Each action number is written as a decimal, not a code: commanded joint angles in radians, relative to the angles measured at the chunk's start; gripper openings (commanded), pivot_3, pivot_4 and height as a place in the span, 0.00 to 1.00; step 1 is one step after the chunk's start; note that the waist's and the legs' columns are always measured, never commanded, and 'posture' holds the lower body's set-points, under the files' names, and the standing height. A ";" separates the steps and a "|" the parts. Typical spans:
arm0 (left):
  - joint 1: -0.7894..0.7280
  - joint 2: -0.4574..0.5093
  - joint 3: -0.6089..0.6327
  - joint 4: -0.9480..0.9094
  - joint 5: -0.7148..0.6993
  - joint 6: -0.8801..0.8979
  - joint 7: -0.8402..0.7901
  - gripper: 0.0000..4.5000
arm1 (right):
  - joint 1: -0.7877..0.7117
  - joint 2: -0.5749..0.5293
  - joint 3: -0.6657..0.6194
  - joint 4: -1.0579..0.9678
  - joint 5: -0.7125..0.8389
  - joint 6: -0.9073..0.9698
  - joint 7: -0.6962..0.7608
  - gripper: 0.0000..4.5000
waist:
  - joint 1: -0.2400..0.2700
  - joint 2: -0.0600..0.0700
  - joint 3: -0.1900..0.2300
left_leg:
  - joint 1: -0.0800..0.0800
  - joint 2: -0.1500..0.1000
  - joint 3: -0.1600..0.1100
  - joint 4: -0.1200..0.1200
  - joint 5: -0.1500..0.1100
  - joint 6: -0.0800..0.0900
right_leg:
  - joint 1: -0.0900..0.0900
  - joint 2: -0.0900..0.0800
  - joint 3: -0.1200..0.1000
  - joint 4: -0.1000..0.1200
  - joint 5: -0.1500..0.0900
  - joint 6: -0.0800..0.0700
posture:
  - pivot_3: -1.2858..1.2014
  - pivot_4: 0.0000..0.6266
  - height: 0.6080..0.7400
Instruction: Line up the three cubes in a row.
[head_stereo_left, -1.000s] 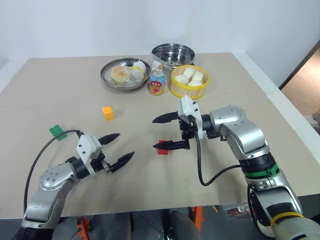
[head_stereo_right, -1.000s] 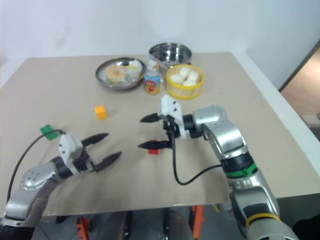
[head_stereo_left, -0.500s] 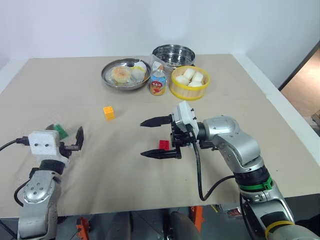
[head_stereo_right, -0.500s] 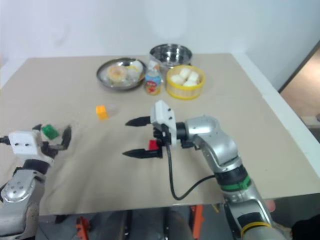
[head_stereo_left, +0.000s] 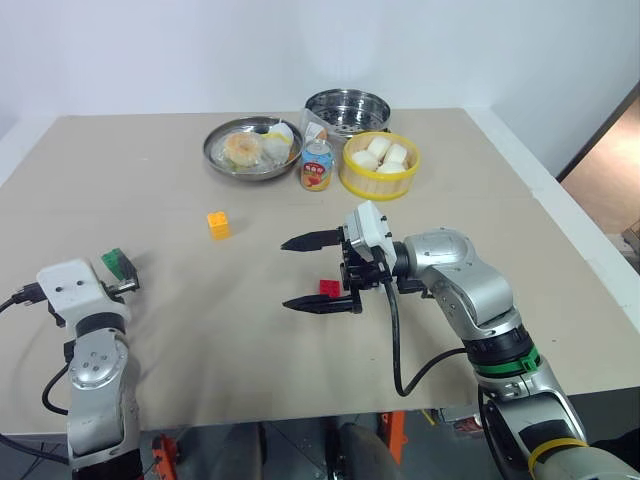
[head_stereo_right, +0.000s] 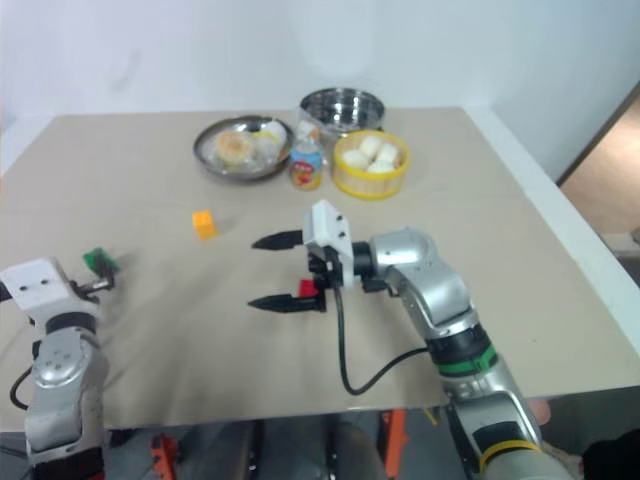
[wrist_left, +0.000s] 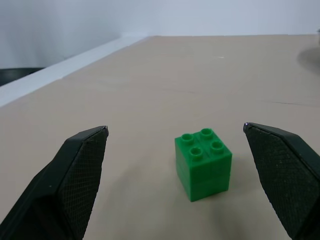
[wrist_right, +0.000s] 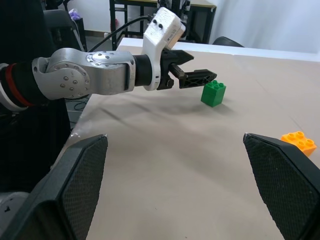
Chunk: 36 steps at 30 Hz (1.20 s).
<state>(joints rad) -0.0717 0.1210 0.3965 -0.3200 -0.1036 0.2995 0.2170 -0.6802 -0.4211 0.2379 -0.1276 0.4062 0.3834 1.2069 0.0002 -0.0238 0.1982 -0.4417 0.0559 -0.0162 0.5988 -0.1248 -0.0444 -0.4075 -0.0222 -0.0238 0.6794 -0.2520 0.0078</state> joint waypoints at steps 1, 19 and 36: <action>-0.028 -0.013 -0.007 0.006 0.009 0.004 0.022 1.00 | -0.024 0.007 0.005 0.001 -0.010 -0.043 0.006 1.00 | 0.000 0.000 0.000 | 0.000 0.000 0.000 0.000 0.000 0.000 | 0.000 0.000 0.000 0.000 0.000 0.000 | 0.52 0.24 1.00; -0.092 -0.005 -0.005 0.104 -0.019 0.006 0.015 1.00 | -0.033 0.046 -0.038 -0.002 0.045 0.046 -0.061 1.00 | 0.001 -0.002 0.000 | 0.000 0.000 0.000 0.000 0.000 0.000 | 0.000 0.000 0.000 0.000 0.001 0.001 | 0.52 0.24 1.00; -0.160 0.021 0.012 0.227 -0.024 -0.042 0.005 0.88 | -0.027 0.058 -0.071 0.018 0.069 0.082 -0.135 1.00 | 0.002 -0.003 0.000 | 0.000 0.000 0.000 0.000 0.000 -0.001 | 0.000 0.000 0.000 0.000 0.001 0.001 | 0.52 0.24 1.00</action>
<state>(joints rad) -0.2153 0.1283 0.4018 -0.0886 -0.1276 0.2834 0.2246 -0.6866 -0.3622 0.1902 -0.1006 0.4676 0.4836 1.0731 0.0021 -0.0268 0.1983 -0.4421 0.0558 -0.0157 0.5989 -0.1251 -0.0450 -0.4078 -0.0224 -0.0236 0.6793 -0.2512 0.0092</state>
